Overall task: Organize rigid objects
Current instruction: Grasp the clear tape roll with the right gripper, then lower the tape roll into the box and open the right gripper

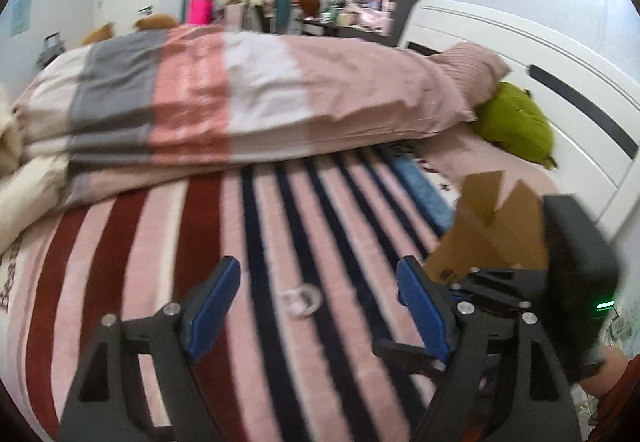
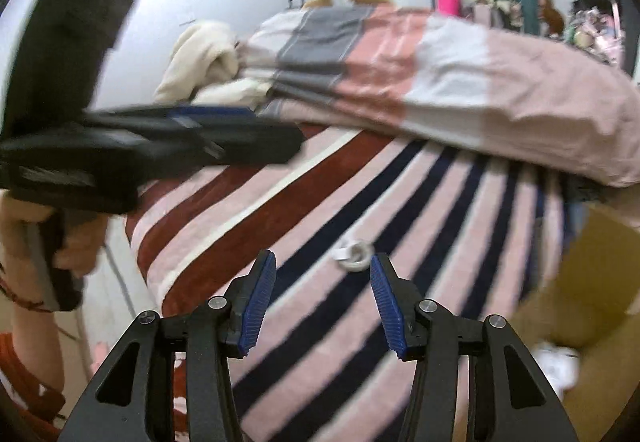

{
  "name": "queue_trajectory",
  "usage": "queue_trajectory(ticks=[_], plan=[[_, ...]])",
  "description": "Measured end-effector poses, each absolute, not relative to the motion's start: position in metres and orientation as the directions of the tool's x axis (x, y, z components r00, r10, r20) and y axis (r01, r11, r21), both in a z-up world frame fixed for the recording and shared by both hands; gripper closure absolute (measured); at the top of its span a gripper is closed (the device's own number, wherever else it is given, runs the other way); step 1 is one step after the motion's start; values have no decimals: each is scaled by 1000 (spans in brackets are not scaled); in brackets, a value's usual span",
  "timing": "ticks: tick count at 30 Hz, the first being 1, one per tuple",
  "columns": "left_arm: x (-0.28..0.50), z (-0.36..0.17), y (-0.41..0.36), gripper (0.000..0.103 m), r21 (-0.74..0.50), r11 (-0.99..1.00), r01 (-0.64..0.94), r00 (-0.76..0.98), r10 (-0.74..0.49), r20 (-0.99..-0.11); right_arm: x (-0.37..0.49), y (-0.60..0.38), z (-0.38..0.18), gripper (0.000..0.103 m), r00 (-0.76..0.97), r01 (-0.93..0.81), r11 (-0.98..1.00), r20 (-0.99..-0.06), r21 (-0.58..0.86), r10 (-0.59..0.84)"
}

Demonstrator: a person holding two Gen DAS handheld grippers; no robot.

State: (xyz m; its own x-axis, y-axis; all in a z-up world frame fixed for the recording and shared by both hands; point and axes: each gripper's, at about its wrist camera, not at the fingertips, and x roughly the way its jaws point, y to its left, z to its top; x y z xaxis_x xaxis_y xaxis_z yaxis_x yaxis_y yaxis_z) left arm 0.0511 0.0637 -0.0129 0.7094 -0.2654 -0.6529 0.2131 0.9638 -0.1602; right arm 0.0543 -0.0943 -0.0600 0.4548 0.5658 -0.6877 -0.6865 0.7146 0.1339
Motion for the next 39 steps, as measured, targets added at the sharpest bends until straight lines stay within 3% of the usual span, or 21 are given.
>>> queue_trajectory(ticks=[6,15,18,19,27,35,38,39], plan=[[47,-56,101,25,-191,973,128,677,-226,-700,93,-53,-145,57,432,-634,764,-767,115,474],[40,-79,114,25,-224,971,87,655,-225,-721,135,-42,-194,53,462,-540,833,-787,115,409],[40,-79,114,25,-226,971,82,654,-223,-723,138,-40,-193,55,474,-537,836,-780,111,408],[39,-79,113,25,-227,970,83,653,-225,-723,139,-38,-193,64,481,-536,838,-780,101,401],[42,-75,99,25,-235,963,129,638,-262,-724,115,-38,-174,64,507,-594,803,-747,59,430],[45,-55,58,25,-322,909,264,598,-416,-685,63,-58,-98,64,487,-708,699,-648,99,585],[45,-42,38,36,-352,879,321,581,-476,-660,49,-70,-77,64,499,-723,684,-613,96,613],[46,-38,31,44,-362,867,342,572,-498,-652,43,-76,-68,64,512,-726,683,-600,81,615]])
